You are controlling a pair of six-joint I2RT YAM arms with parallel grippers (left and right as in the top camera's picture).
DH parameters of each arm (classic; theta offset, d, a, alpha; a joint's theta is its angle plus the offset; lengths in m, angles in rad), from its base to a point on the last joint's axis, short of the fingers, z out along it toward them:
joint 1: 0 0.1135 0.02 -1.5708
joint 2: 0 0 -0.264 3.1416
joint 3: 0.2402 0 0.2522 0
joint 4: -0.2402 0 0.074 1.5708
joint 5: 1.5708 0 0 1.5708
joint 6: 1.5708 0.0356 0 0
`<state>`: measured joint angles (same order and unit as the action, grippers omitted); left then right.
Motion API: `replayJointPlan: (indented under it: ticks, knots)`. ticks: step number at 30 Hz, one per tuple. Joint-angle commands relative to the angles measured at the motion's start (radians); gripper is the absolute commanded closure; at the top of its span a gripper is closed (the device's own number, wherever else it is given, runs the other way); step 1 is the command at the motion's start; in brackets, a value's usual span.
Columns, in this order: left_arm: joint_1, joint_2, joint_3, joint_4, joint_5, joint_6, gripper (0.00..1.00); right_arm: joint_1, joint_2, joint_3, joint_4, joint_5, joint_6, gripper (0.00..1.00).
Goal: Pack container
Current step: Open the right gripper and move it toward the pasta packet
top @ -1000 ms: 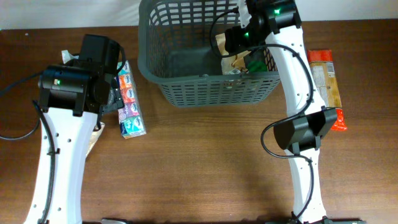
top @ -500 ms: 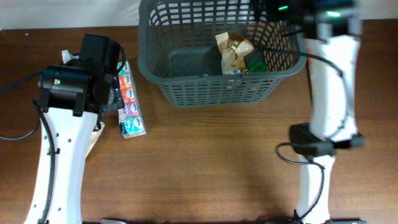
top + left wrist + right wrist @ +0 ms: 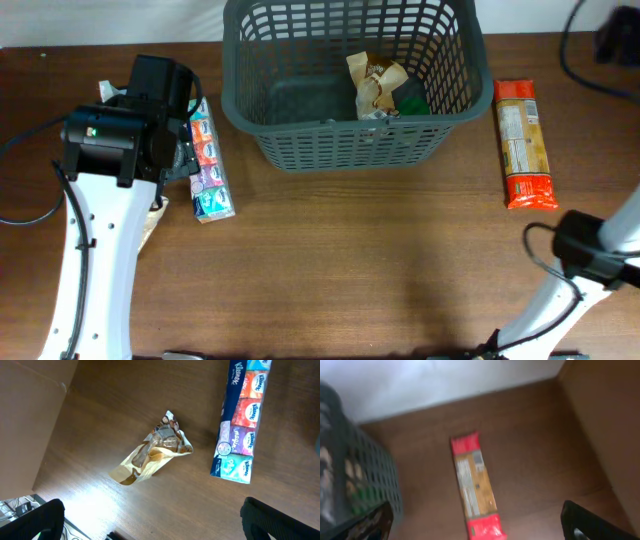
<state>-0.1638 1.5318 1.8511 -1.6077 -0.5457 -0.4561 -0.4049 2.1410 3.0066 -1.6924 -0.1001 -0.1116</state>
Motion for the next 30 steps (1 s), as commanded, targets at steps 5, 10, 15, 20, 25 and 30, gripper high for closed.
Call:
replayJointPlan:
  ticks: [5,10,15,20,25,30]
  knots:
    - [0.004,0.007,-0.002,0.004,-0.003,0.002,0.0,-0.15,0.022,-0.31,0.08,-0.24,-0.22,0.01]
    - [0.004,0.007,-0.002,0.01,-0.005,0.002,0.0,-0.166,0.025,-0.482,0.128,-0.245,-0.221,0.01]
    - [0.004,0.007,-0.002,0.026,-0.005,0.002,0.0,-0.132,0.025,-0.616,0.24,-0.168,-0.22,0.01]
    - [0.004,0.007,-0.002,0.044,-0.004,0.002,0.01,-0.045,0.026,-0.741,0.321,-0.032,-0.198,0.01]
    - [0.004,0.007,-0.002,0.043,-0.004,0.002,0.0,0.035,0.026,-0.842,0.394,0.076,-0.198,0.01]
    - [0.004,0.007,-0.002,0.038,-0.004,0.002,0.0,0.069,0.035,-0.927,0.458,0.124,-0.198,0.01]
